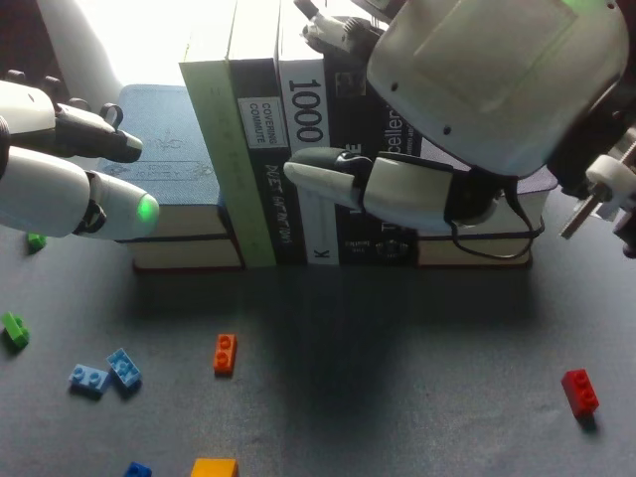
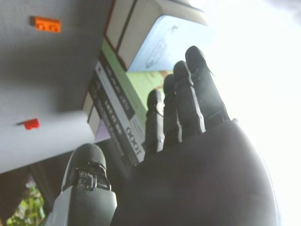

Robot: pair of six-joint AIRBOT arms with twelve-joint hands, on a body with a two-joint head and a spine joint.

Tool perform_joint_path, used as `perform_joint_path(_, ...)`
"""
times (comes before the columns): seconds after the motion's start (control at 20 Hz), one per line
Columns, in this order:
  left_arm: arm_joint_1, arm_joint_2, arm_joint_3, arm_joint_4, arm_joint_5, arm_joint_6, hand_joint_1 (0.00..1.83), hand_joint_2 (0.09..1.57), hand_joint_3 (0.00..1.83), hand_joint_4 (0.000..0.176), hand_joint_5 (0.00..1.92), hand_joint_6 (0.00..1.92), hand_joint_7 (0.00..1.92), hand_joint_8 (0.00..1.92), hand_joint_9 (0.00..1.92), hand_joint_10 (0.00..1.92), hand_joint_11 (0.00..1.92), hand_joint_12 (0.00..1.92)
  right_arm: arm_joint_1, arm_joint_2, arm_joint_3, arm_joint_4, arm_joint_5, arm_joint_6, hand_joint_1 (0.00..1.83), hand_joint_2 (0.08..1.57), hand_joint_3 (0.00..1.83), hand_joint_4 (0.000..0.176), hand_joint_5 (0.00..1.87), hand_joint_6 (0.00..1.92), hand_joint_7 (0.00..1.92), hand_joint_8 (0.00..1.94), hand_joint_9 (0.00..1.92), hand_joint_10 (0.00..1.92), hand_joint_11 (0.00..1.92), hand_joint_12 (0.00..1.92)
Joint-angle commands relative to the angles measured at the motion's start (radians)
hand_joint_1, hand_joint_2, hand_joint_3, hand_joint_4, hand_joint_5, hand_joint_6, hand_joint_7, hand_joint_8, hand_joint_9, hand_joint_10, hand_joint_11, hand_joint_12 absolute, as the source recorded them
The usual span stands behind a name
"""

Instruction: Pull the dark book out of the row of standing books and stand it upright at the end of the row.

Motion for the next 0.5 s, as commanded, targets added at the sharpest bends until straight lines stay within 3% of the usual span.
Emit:
perform_joint_path(0.0,-0.013,0.008,0.005,0.032,-0.076,0.003,0.00,1.23,0.00,0.069,0.21,0.01,0.23,0.00,0.25,0.00,0.27,0.12,0.020,0.002,0.004,-0.039,0.133,-0.012,0.00,1.14,0.00,0.000,0.62,0.29,0.12,0.01,0.00,0.00,0.00,0.00)
perform_joint_path(0.25,-0.011,0.008,0.006,0.032,-0.076,0.003,0.05,1.22,0.00,0.074,0.22,0.00,0.23,0.00,0.27,0.00,0.28,0.12,0.045,-0.028,0.040,0.099,0.164,-0.031,0.00,1.13,0.00,0.000,0.61,0.29,0.13,0.01,0.00,0.00,0.00,0.00)
perform_joint_path(0.35,-0.011,0.008,0.005,0.032,-0.076,0.003,0.00,1.23,0.00,0.063,0.23,0.01,0.24,0.00,0.27,0.00,0.29,0.11,0.045,-0.039,0.053,0.111,0.162,-0.023,0.00,1.13,0.00,0.000,0.61,0.29,0.13,0.01,0.00,0.00,0.00,0.00)
perform_joint_path(0.45,-0.011,0.008,0.005,0.032,-0.076,0.003,0.00,1.24,0.00,0.067,0.21,0.00,0.23,0.00,0.26,0.00,0.28,0.11,0.051,-0.052,0.070,0.174,0.141,-0.021,0.00,1.14,0.00,0.000,0.61,0.29,0.13,0.01,0.00,0.00,0.00,0.00)
